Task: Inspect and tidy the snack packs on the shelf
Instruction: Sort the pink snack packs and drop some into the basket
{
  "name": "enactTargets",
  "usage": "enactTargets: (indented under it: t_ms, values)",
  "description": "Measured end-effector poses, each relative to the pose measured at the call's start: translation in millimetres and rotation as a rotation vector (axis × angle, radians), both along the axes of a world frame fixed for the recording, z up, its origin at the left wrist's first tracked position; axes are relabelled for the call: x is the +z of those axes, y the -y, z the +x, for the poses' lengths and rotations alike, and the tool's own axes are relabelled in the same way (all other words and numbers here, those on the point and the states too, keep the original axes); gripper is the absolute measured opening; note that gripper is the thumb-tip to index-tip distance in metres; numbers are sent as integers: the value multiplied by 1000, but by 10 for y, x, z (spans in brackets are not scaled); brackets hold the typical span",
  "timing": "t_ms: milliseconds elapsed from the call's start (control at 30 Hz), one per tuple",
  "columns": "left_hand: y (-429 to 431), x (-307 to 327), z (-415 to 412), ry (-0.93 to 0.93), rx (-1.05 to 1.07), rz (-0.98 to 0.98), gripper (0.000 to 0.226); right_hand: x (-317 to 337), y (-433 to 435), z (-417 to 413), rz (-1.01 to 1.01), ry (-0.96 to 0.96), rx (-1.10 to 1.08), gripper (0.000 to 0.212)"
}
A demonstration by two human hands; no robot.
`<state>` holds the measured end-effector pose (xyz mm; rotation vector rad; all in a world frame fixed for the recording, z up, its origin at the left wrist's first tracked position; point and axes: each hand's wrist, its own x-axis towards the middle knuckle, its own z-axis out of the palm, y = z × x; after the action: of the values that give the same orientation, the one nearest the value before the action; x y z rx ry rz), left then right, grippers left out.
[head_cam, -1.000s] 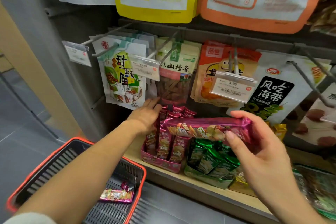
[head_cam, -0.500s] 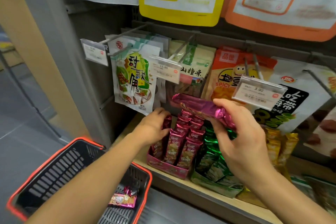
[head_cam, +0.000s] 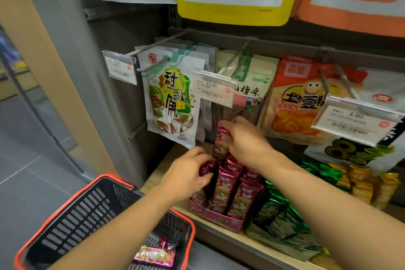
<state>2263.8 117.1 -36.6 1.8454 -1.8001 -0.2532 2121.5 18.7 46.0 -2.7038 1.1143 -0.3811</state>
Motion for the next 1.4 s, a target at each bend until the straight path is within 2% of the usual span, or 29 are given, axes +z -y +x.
enactTargets:
  t_ms: [133, 267, 367, 433, 567, 700, 767, 833, 933, 1000, 1033, 1100, 1167, 1267, 1400]
  values:
    - [-34, -32, 51, -31, 35, -30, 36, -76, 182, 122, 55, 12, -87, 32]
    - [-41, -22, 51, -31, 39, -43, 38, -256, 251, 210, 62, -85, -103, 21]
    - [0, -12, 37, -8, -18, -5, 47, -393, 283, 240, 33, -191, -71, 12]
    - [40, -11, 49, -12, -40, 28, 57, -397, 316, 250, 48, -243, -49, 14]
    - [113, -5, 57, -6, -71, 130, 79, -264, 389, 266, 194, -376, 22, 30]
    - [130, -15, 7, -28, -87, 151, 80, -150, 408, 200, 514, -366, 108, 49]
    - [109, -15, 13, -40, -67, 115, 80, -177, 387, 143, 475, -366, 118, 61]
    - [79, -9, 46, 8, 9, 107, 82, -265, 343, 108, 325, -329, 67, 58]
    - [29, 26, 91, 178, 193, 242, 75, -413, 297, 113, 142, -158, -12, 28]
    - [4, 28, 75, 139, 215, 236, 63, -455, 264, 105, 106, -103, -34, 17]
    - [-2, 24, 54, 123, 203, 182, 58, -462, 259, 106, 120, -116, -30, 18]
    - [-2, 27, 3, 119, 197, 85, 51, -445, 268, 120, 190, -176, -6, 33]
    - [27, 41, -36, 98, 218, 70, 50, -389, 278, 131, 280, -179, -15, 44]
    - [96, 49, -63, 56, 187, 103, 55, -342, 292, 112, 352, -136, -15, 49]
    - [112, 55, -79, -52, 38, 122, 90, -382, 265, 72, 250, -98, 53, 47]
